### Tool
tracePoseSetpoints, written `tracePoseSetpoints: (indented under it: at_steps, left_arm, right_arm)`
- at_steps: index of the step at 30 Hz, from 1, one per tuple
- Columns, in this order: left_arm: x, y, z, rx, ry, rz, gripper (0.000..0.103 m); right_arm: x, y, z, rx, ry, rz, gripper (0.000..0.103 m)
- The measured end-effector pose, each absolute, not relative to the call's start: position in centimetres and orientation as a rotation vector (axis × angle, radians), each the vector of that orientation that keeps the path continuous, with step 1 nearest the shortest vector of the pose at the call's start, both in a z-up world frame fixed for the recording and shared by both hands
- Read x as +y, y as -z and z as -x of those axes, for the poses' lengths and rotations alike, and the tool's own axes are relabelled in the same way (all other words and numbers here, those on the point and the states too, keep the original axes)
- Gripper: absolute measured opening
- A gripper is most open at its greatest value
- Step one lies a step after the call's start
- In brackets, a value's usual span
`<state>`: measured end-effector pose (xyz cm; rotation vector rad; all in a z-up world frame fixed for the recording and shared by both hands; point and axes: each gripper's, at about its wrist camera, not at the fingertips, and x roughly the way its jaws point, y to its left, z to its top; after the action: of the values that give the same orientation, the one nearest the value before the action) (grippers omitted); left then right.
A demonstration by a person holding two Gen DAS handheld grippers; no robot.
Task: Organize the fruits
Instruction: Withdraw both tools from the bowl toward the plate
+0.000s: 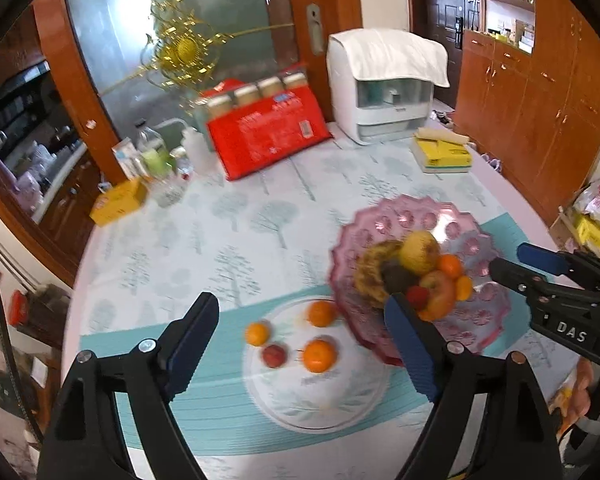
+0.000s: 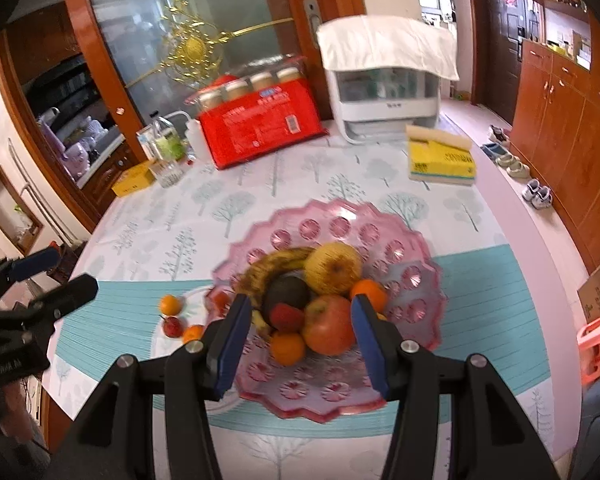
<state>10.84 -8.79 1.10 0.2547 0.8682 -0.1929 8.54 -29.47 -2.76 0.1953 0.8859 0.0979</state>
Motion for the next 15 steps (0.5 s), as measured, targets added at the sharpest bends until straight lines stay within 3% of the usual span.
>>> tracePoseSetpoints:
  at_steps: [15]
  left_arm:
    - [1.3,-4.2,-17.3,0.856,0.226,-0.477,0.084]
  right_arm:
    - [-21.9,3.5,-10.3,0.934,-0.052,-0.246,0.053]
